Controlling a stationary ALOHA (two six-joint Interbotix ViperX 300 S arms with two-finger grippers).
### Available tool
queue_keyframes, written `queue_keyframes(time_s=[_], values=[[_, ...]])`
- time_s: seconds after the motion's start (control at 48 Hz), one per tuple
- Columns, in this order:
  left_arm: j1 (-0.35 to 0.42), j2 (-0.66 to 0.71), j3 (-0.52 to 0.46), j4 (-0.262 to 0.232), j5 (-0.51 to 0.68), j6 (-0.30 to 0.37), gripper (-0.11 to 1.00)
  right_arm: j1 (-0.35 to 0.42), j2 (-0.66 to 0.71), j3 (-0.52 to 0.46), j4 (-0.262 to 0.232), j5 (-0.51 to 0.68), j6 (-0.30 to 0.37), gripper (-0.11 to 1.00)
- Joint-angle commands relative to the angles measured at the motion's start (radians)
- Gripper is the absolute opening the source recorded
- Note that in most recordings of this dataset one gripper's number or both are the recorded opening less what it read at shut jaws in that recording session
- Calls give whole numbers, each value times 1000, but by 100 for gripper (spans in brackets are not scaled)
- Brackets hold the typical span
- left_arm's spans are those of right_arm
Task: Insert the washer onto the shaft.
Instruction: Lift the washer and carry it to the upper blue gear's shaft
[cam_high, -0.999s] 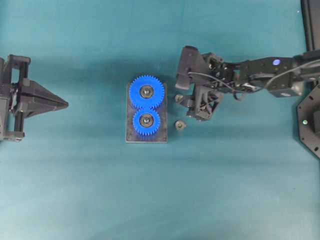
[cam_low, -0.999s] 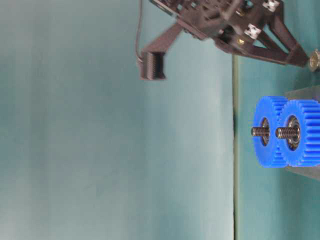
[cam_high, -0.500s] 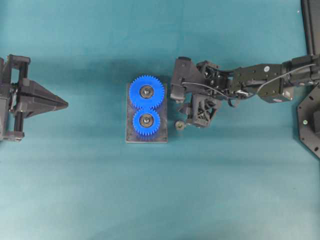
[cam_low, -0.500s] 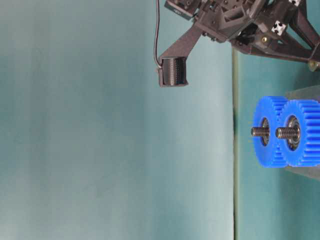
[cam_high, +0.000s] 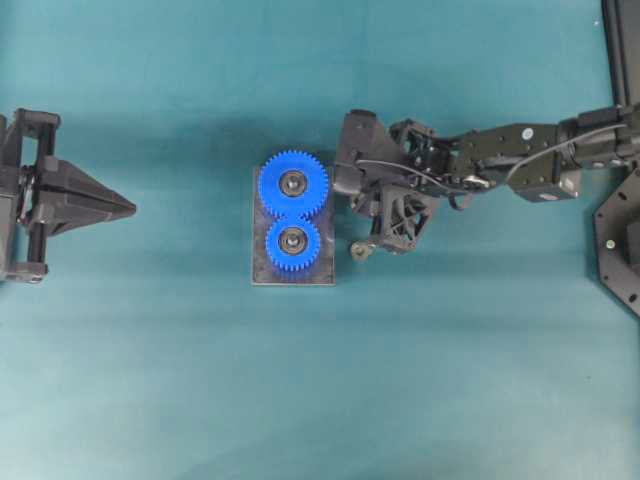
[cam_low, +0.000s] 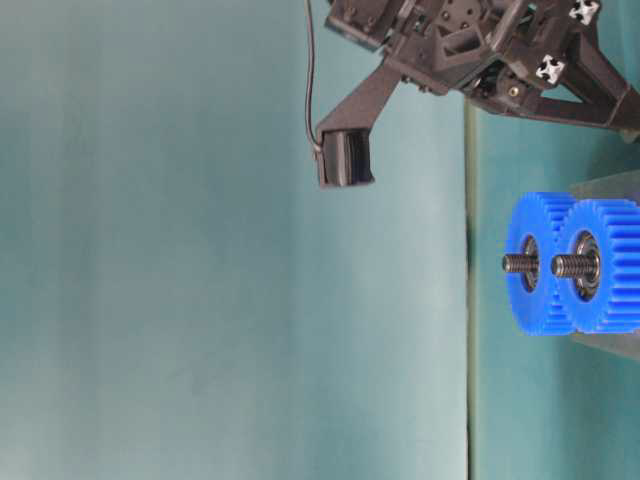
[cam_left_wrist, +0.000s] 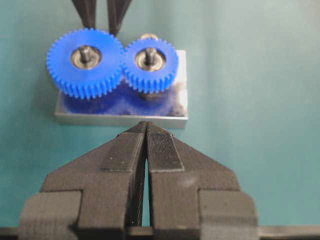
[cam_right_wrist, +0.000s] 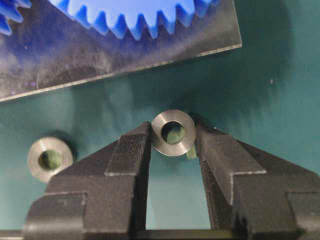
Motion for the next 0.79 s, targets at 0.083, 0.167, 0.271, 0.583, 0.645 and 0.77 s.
queue_keyframes(time_s=[0.083,0.167,0.271,0.583,0.645,0.77], values=[[-2,-12,-9,3,-9,-2,0,6,-63,-49,-2,44,11,30],[-2,-17,-8,2,-9,-2,0,18,-103,-78,-2,71,11,30],[-2,-23,-6,3,-9,-3,0,32,-133,-121,-2,97,9,30],[-2,-25,-2,3,-9,-3,0,54,-97,-265,-2,123,2,30],[-2,-25,2,3,-9,-3,0,54,-74,-301,-6,124,2,30],[-2,-25,3,2,-9,-8,0,54,-12,-365,-25,153,-2,30]])
